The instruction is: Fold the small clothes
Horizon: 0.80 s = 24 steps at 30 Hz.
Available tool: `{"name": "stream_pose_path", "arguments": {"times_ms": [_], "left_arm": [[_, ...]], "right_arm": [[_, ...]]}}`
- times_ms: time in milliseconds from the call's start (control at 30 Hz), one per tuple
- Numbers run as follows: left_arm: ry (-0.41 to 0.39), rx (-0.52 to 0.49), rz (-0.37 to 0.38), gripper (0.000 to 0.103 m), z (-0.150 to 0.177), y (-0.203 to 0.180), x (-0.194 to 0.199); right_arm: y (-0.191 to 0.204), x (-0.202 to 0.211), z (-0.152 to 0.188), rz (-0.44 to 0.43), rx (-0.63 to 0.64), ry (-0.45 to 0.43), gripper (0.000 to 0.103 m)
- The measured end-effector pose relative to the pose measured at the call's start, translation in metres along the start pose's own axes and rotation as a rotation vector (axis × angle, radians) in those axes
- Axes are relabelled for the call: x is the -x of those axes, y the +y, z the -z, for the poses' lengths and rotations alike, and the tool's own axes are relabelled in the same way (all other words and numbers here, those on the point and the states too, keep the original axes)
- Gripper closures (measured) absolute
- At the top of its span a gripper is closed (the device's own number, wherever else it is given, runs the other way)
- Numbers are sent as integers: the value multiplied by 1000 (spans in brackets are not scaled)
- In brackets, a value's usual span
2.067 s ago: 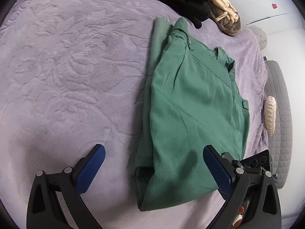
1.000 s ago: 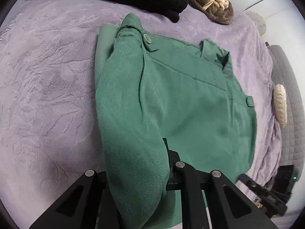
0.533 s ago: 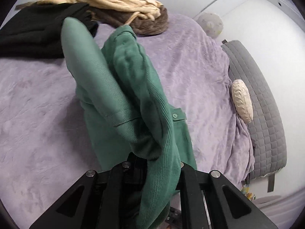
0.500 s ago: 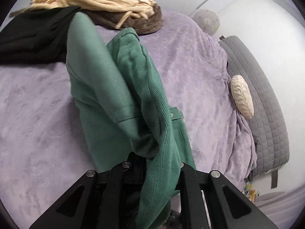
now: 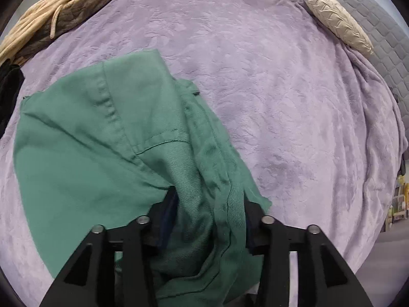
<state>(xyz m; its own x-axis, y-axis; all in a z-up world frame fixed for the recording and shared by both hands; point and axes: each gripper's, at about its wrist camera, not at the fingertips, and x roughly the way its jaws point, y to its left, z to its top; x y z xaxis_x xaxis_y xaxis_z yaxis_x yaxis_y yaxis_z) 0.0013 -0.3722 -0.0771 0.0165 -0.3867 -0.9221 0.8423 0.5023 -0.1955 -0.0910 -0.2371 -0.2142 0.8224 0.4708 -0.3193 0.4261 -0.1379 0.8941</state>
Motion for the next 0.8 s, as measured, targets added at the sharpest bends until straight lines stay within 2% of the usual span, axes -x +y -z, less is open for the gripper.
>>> {"name": "stream_pose_path", "arguments": {"times_ms": [33, 100, 233, 267, 300, 333, 367, 433, 533, 600, 700, 800], "left_arm": [[-23, -5, 10, 38, 0, -6, 4], [-59, -47, 31, 19, -3, -23, 13], [-111, -80, 135, 19, -6, -36, 41], [-132, -78, 150, 19, -6, -32, 50], [-157, -74, 156, 19, -6, -27, 61], [-183, -66, 152, 19, -5, -19, 72], [-209, -52, 137, 19, -3, -9, 84], [-251, -11, 87, 19, 2, 15, 104], [-282, 86, -45, 19, 19, 64, 119], [-260, 165, -135, 19, 35, 98, 116], [-175, 299, -210, 19, 63, 139, 99], [-133, 360, -265, 19, 88, 155, 86]], "right_arm": [[1, 0, 1, 2, -3, 3, 92], [4, 3, 3, 9, -2, 10, 92], [17, 32, 3, 62, 49, -18, 84], [21, 42, 1, 79, 69, -35, 73], [27, 56, 1, 101, 96, -58, 52], [35, 71, -2, 133, 128, -90, 42], [41, 81, -5, 151, 152, -115, 35], [59, 102, -11, 184, 215, -169, 35], [96, 118, -19, 268, 344, -226, 30], [121, 115, -21, 338, 448, -236, 22], [155, 99, -17, 479, 613, -213, 22], [163, 87, -21, 594, 713, -165, 22]]}}
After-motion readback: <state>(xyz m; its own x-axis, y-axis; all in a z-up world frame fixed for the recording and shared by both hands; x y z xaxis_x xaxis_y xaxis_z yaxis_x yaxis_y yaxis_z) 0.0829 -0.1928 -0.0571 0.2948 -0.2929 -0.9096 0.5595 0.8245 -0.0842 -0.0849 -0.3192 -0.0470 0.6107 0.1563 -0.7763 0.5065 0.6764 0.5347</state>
